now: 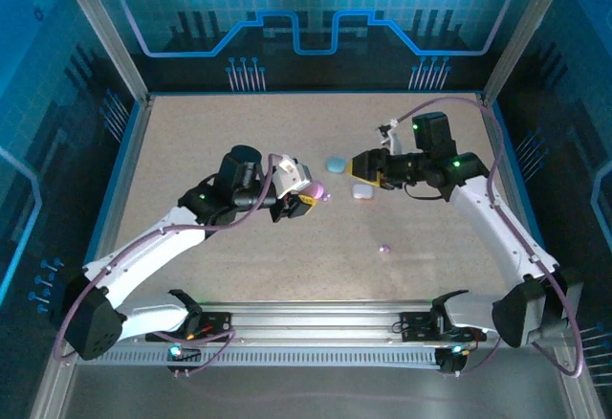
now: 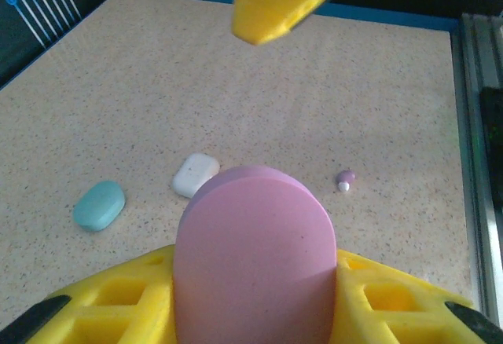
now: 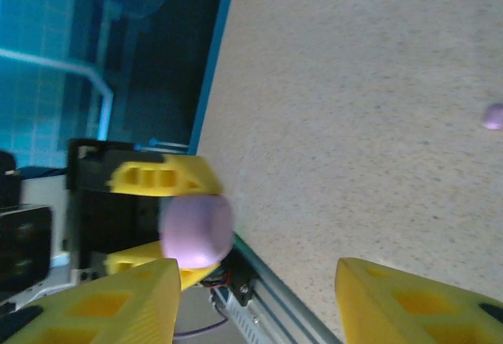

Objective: Insert the wireless bluetooth earbuds into the charging case

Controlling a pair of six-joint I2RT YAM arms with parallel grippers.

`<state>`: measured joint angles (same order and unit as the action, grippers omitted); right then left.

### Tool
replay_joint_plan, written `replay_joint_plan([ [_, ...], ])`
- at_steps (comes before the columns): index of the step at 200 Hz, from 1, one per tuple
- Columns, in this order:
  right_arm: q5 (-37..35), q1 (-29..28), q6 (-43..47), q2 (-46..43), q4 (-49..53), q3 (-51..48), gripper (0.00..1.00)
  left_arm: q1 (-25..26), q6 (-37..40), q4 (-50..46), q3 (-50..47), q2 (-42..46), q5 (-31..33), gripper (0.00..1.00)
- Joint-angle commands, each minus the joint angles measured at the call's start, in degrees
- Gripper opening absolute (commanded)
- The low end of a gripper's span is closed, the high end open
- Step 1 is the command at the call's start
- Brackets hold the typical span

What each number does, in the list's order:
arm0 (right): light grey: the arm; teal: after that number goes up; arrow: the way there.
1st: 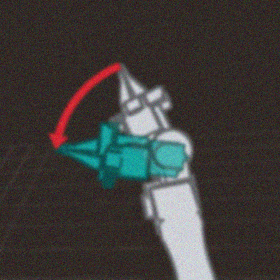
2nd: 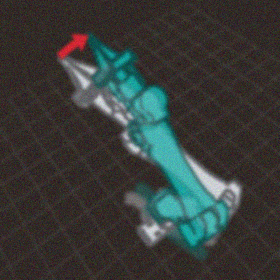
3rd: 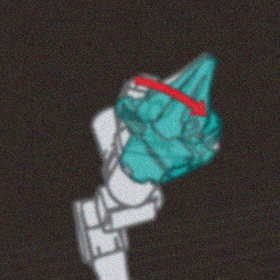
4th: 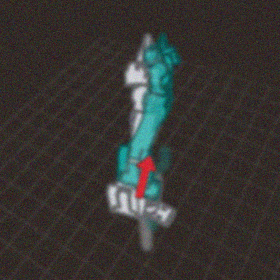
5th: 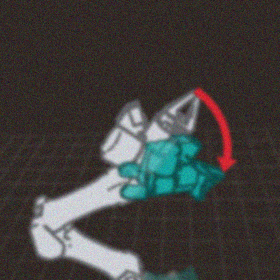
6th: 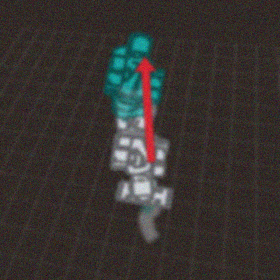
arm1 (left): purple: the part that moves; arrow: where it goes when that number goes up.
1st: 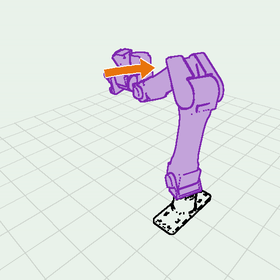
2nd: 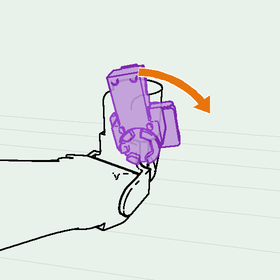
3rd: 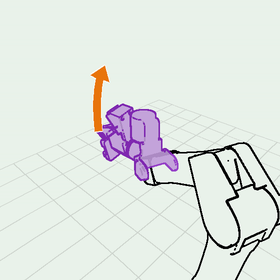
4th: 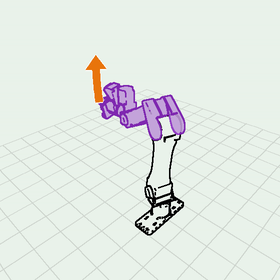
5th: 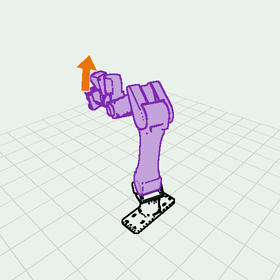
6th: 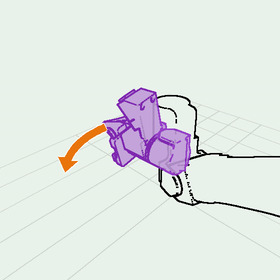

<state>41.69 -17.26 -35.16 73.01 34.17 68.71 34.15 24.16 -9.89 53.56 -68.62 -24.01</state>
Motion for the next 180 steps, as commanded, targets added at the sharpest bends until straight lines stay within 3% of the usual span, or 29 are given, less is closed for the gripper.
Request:
replay_joint_plan([
  [1, 2.21, -2.93, 0.32, 1.98, 0.83, 3.78, 0.56, 0.49, 2.76, -1.38, 2.6, 0.33, -2.24, 0.31],
  [85, 2.78, -10.09, 2.78, 8.82, 3.48, 7.88, 0.54, 0.58, 1.06, -1.92, 4.16, -0.29, -3.19, 0.32],
  [153, 2.89, -11.46, 3.43, 10.38, 4.29, 9.34, 0.53, 0.66, 0.9, -3.03, 4.8, -0.6, -3.14, 0.33],
  [180, 2.64, -12.14, 4.73, 11.42, 6.66, 9.95, 0.47, 0.66, 0.8, -3.19, 5.54, -1.04, -3.37, 0.33],
])
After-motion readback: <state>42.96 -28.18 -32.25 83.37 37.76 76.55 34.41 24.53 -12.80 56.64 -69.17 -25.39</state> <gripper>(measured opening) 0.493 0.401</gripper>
